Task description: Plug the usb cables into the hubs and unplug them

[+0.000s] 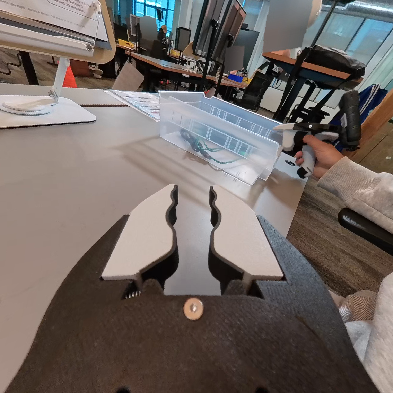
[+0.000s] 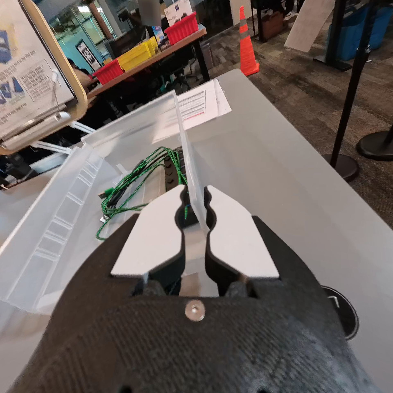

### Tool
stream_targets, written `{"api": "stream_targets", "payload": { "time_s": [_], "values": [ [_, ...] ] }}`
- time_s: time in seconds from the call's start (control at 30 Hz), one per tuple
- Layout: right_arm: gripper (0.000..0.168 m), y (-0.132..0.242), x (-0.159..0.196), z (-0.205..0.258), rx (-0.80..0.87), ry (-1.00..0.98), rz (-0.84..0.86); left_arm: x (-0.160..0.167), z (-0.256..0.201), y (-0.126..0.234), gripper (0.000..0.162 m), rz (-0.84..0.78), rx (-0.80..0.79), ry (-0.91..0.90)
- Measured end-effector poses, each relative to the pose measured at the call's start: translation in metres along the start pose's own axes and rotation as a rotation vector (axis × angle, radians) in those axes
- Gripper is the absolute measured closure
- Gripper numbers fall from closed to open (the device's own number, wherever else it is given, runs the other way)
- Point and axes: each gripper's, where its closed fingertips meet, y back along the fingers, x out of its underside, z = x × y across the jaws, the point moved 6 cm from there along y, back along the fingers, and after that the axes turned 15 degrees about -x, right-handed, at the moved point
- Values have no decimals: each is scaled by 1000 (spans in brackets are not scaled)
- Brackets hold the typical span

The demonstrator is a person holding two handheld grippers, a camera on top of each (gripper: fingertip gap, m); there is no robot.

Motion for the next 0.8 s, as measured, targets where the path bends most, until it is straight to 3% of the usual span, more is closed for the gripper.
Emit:
{"api": "stream_targets", "payload": {
  "time_s": [0.23, 0.4, 0.6, 0.8],
  "values": [
    [150, 16, -27, 29, -42, 64, -203, -1, 3, 1, 134, -10, 3, 27],
    [154, 18, -40, 86, -153, 266, -276, -1, 7, 1, 133, -10, 3, 58],
    [161, 11, -28, 171, -351, 475, -297, -1, 7, 1, 133, -14, 0, 55],
    [154, -1, 6, 242, -713, 265, -257, -1, 6, 1, 132, -15, 0, 51]
  ]
}}
